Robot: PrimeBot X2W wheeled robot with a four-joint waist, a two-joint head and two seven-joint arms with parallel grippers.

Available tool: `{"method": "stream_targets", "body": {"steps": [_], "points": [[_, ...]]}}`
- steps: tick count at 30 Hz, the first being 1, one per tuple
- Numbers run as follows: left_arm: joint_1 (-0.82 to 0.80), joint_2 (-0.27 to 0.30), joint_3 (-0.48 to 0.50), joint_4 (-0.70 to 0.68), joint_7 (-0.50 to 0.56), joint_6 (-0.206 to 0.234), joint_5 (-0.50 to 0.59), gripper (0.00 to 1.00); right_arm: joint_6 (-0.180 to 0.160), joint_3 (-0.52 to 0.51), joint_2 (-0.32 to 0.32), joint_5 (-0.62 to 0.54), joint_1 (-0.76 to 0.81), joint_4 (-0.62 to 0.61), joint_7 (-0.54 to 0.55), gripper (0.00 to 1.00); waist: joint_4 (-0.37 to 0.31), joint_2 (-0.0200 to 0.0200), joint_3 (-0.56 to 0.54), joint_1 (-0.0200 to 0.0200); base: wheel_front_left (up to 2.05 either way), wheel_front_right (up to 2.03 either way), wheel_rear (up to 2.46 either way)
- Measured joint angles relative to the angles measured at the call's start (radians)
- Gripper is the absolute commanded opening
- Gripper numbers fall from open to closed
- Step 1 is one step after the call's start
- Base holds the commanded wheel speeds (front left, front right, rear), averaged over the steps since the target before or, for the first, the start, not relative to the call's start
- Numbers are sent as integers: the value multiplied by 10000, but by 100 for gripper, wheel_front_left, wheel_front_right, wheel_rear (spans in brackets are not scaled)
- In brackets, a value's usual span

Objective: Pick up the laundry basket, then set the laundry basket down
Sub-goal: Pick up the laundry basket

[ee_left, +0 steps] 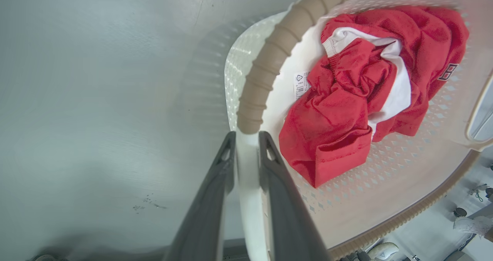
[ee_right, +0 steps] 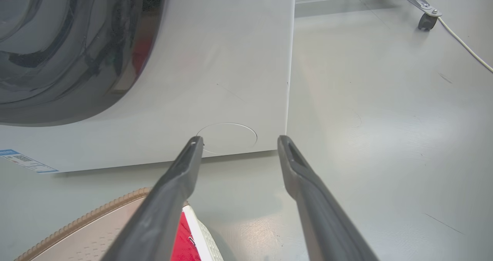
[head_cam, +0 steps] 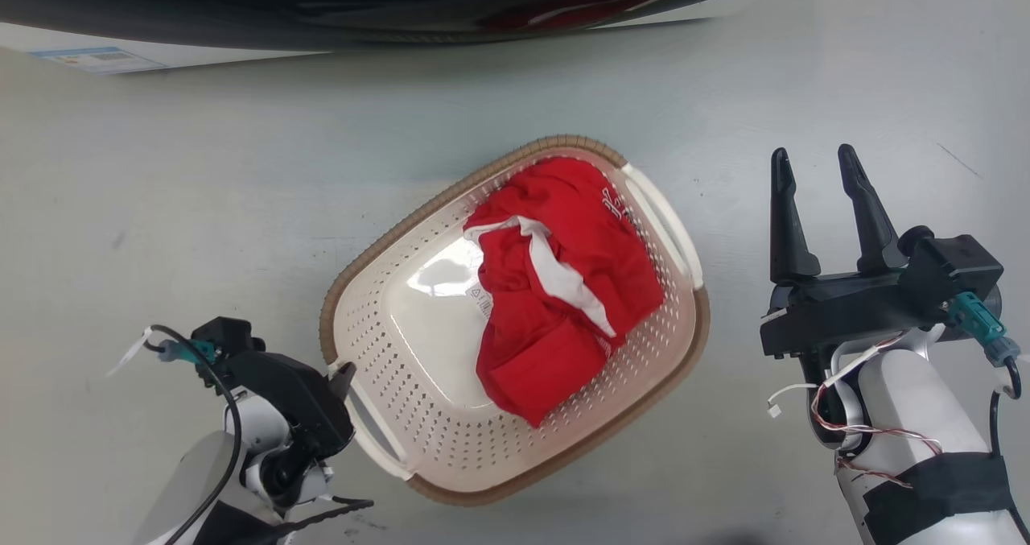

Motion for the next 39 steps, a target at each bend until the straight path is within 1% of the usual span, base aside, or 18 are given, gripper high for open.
{"method": "stream_targets", "body": {"steps": [12,22,26,34,39], "points": [[-353,153,-291,362,-90,-6,148,0,29,-144,69,12,-6,144,0,100,-9,1,-21,1,0,0,0],[-893,886,-537,504,-178,-8,506,0,117,-196,140,12,-21,274,0,100,48,1,-105,1,0,0,0],[-1106,959,-673,520,-178,-13,763,0,130,-217,182,13,-21,311,0,100,38,1,-133,1,0,0,0],[-1389,1055,-1022,594,-173,-86,947,0,203,-236,215,12,-21,362,0,100,-31,1,-138,1,0,0,0],[-1494,1164,-1419,669,-161,-86,1208,0,219,-278,226,12,-21,393,0,100,-98,1,-116,1,0,0,0]]}}
